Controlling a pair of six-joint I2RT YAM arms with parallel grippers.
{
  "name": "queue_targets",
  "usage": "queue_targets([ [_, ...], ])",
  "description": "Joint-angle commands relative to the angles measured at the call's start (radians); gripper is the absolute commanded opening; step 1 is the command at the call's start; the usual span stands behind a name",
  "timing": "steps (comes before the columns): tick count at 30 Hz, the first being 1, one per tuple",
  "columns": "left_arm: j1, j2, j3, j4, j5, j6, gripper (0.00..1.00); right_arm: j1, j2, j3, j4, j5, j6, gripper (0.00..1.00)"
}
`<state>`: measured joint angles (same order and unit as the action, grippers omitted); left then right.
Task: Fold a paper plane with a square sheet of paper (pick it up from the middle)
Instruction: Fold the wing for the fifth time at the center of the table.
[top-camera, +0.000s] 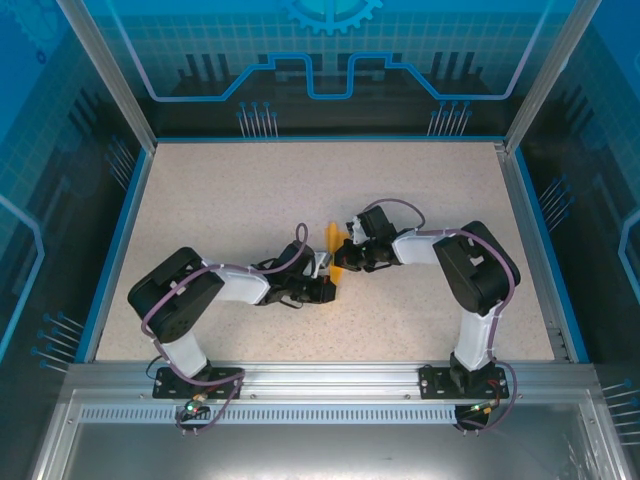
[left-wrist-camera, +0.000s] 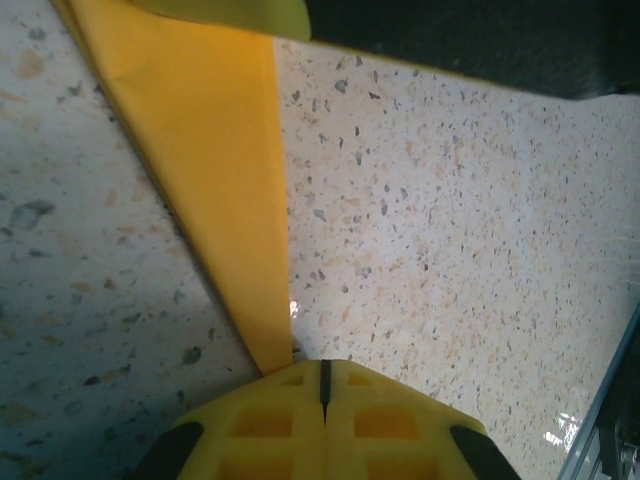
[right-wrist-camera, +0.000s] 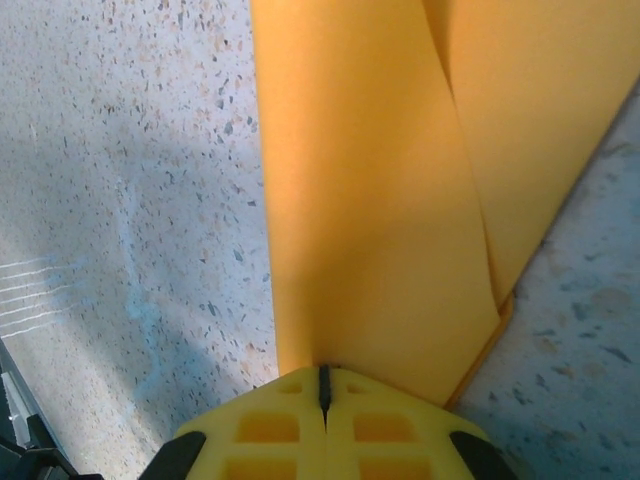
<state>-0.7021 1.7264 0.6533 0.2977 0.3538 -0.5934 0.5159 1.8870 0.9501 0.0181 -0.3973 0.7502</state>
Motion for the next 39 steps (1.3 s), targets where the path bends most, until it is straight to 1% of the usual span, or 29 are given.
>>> queue_targets([
  [1, 0.007, 0.030, -0.054, -0.112, -0.039, 0.043, 0.02, -0.018, -0.019, -0.022, -0.091, 0.062, -0.012, 0.01],
  [8, 0.010, 0.048, -0.057, -0.129, -0.053, 0.063, 0.00, -0.015, -0.097, -0.041, -0.060, 0.019, 0.028, 0.08],
  [15, 0.010, 0.053, -0.071, -0.123, -0.058, 0.060, 0.00, 0.022, -0.151, -0.087, 0.012, -0.015, 0.105, 0.10],
  [20, 0.013, 0.054, -0.072, -0.122, -0.056, 0.062, 0.00, 0.043, -0.107, -0.088, 0.066, -0.030, 0.144, 0.10],
  [28, 0.012, 0.057, -0.081, -0.121, -0.055, 0.069, 0.00, 0.045, -0.010, -0.076, 0.163, -0.074, 0.195, 0.09],
  [34, 0.012, 0.055, -0.087, -0.125, -0.053, 0.069, 0.00, 0.039, -0.003, -0.077, 0.087, -0.008, 0.146, 0.07],
  [35, 0.012, 0.051, -0.087, -0.126, -0.051, 0.070, 0.00, 0.039, -0.003, -0.049, 0.077, -0.003, 0.141, 0.07],
  [39, 0.011, 0.038, -0.078, -0.139, -0.038, 0.071, 0.00, 0.027, 0.016, -0.045, 0.078, 0.000, 0.133, 0.07],
])
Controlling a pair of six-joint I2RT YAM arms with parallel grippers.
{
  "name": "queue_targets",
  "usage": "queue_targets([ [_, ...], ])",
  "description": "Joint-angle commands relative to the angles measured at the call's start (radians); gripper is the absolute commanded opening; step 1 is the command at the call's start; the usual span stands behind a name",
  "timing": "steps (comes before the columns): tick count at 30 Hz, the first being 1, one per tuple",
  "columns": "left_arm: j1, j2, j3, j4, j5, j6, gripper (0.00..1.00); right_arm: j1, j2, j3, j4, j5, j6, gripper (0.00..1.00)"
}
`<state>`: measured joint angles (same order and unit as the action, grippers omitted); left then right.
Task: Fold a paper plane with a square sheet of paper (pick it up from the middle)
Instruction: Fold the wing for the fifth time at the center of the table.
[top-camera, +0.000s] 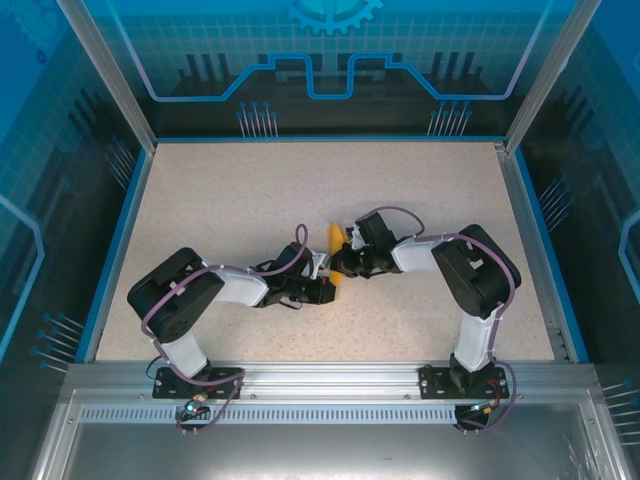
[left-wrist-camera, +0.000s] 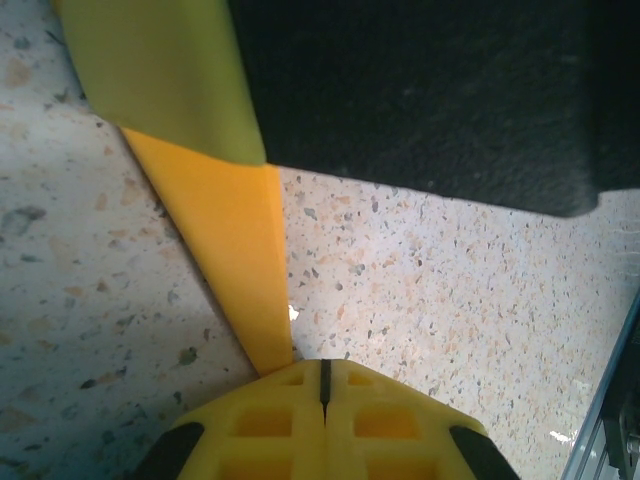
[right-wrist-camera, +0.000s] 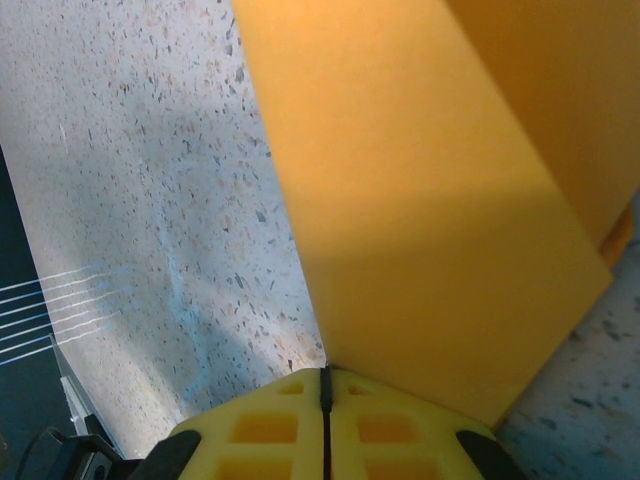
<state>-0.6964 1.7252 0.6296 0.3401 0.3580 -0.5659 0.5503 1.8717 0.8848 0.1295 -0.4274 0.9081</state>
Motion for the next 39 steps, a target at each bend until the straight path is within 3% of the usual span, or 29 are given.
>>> queue_targets([
  [1, 0.007, 0.035, -0.052, -0.189, -0.042, 0.046, 0.00, -0.009, 0.037, 0.023, -0.032, 0.031, -0.027, 0.07],
  [11, 0.007, -0.125, 0.004, -0.229, 0.017, -0.016, 0.02, -0.017, 0.066, 0.035, -0.096, 0.050, -0.073, 0.03],
  [17, 0.006, -0.184, 0.050, -0.183, 0.024, -0.064, 0.04, -0.020, 0.064, 0.000, -0.045, 0.013, -0.049, 0.02],
  [24, 0.011, -0.084, 0.084, -0.091, -0.009, -0.070, 0.03, -0.025, 0.067, -0.042, 0.038, -0.043, -0.001, 0.02],
  [36, 0.014, 0.021, 0.095, -0.105, -0.047, -0.008, 0.02, -0.039, 0.038, -0.053, 0.037, -0.060, 0.002, 0.02],
  [39, 0.020, 0.030, 0.071, -0.106, -0.042, -0.003, 0.02, -0.043, 0.022, -0.043, 0.032, -0.051, 0.003, 0.06],
])
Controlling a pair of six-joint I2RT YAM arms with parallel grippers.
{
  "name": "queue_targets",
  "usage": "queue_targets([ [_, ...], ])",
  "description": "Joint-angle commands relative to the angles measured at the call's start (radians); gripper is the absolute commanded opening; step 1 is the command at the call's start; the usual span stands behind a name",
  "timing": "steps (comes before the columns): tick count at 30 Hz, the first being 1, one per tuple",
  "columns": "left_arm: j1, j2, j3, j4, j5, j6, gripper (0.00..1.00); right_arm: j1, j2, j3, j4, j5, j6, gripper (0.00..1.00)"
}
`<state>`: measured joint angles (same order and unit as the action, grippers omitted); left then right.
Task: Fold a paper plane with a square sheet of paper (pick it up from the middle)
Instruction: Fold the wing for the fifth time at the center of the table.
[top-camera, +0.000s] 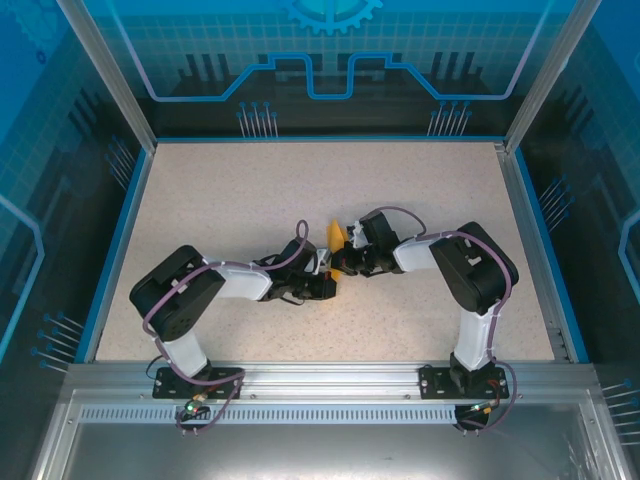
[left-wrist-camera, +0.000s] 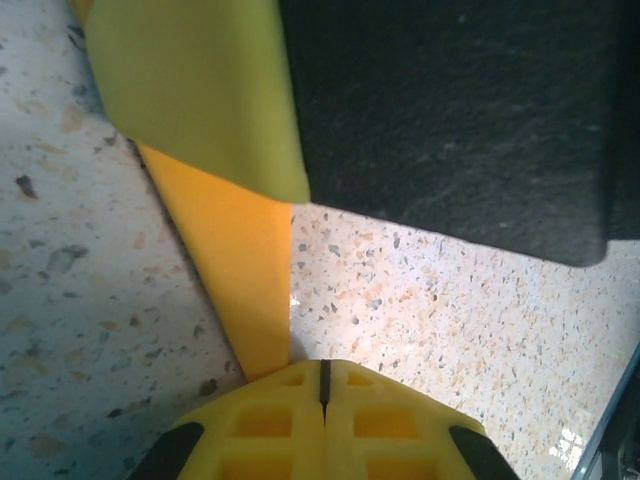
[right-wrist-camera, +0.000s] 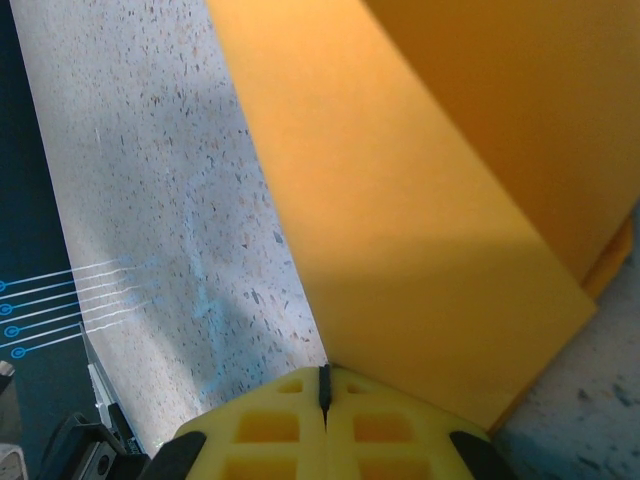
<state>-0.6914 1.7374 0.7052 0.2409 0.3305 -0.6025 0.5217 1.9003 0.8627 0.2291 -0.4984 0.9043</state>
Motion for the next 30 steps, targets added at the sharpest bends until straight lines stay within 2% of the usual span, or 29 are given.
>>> queue_targets([
  [1, 0.017, 0.020, -0.013, -0.007, -0.013, 0.036, 0.02, -0.016, -0.011, -0.019, -0.066, 0.024, 0.010, 0.09],
  [6, 0.022, 0.027, -0.045, -0.016, -0.016, 0.062, 0.00, -0.015, -0.022, 0.005, -0.051, 0.032, 0.029, 0.15],
  [12, 0.023, 0.054, -0.064, -0.017, -0.013, 0.083, 0.00, -0.005, -0.003, 0.010, -0.010, 0.030, 0.077, 0.16],
  [18, 0.023, 0.069, -0.080, -0.020, -0.012, 0.094, 0.00, -0.008, 0.015, 0.012, -0.004, 0.066, 0.100, 0.11],
  [30, 0.024, 0.045, -0.088, -0.069, -0.022, 0.118, 0.00, -0.033, 0.066, 0.150, -0.162, 0.145, 0.017, 0.06],
])
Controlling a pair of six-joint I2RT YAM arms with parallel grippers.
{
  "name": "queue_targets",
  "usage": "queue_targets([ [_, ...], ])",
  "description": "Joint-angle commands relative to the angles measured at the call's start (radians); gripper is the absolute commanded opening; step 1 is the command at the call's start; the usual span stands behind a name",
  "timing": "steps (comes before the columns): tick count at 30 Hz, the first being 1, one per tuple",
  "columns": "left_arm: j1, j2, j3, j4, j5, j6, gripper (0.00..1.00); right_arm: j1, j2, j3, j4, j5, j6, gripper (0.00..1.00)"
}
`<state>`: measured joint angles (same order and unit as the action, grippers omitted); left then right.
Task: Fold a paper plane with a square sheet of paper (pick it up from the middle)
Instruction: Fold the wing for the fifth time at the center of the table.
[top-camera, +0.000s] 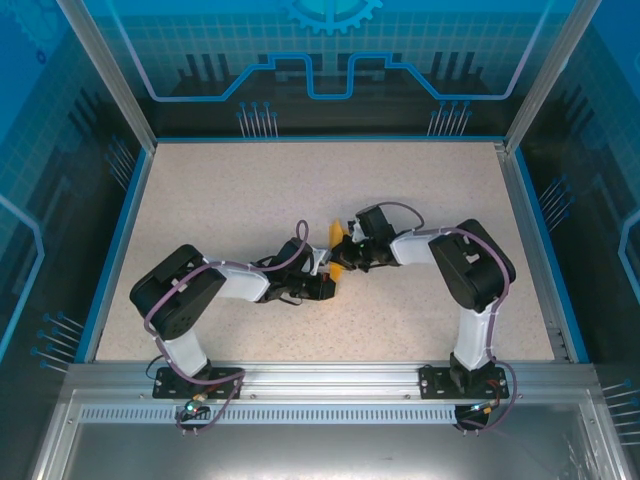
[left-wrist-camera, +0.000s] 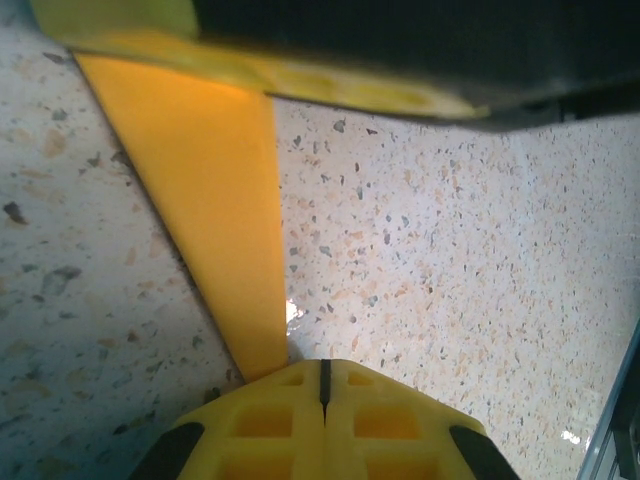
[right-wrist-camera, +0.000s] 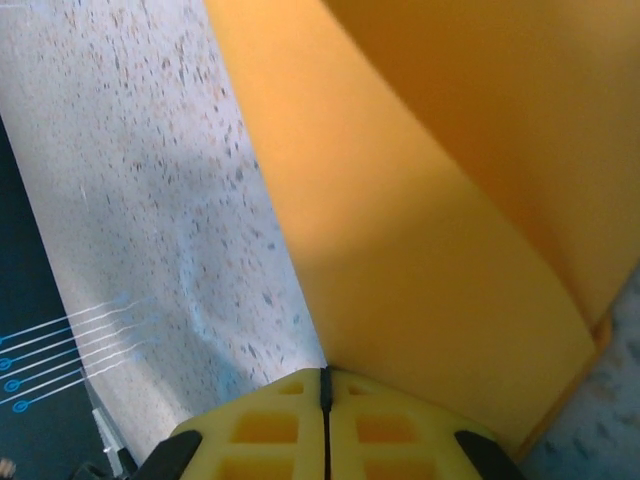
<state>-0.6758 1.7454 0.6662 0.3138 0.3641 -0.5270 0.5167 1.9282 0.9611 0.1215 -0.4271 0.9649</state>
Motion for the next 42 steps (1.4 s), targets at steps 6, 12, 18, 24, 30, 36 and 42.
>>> queue_targets([
  [6, 0.008, 0.030, -0.062, -0.153, -0.057, 0.045, 0.00, -0.044, 0.085, 0.114, -0.091, 0.081, -0.077, 0.06],
  [12, 0.007, 0.026, -0.070, -0.162, -0.056, 0.051, 0.00, -0.065, 0.124, 0.149, -0.065, 0.033, -0.095, 0.05],
  [18, 0.008, 0.029, -0.074, -0.166, -0.056, 0.053, 0.00, -0.076, 0.157, 0.206, -0.077, -0.008, -0.115, 0.05],
  [24, 0.006, -0.030, -0.062, -0.184, -0.035, 0.032, 0.00, -0.076, 0.158, 0.221, -0.096, -0.028, -0.117, 0.04],
  [30, 0.016, -0.214, 0.010, -0.301, -0.039, 0.028, 0.00, -0.060, 0.114, 0.157, -0.085, -0.036, -0.100, 0.04],
  [36, 0.042, -0.315, 0.067, -0.309, -0.042, 0.001, 0.00, -0.028, 0.056, 0.035, 0.005, -0.038, -0.021, 0.03],
  [42, 0.042, -0.263, 0.061, -0.234, -0.013, -0.030, 0.00, 0.013, -0.015, -0.076, 0.106, -0.033, 0.081, 0.03],
])
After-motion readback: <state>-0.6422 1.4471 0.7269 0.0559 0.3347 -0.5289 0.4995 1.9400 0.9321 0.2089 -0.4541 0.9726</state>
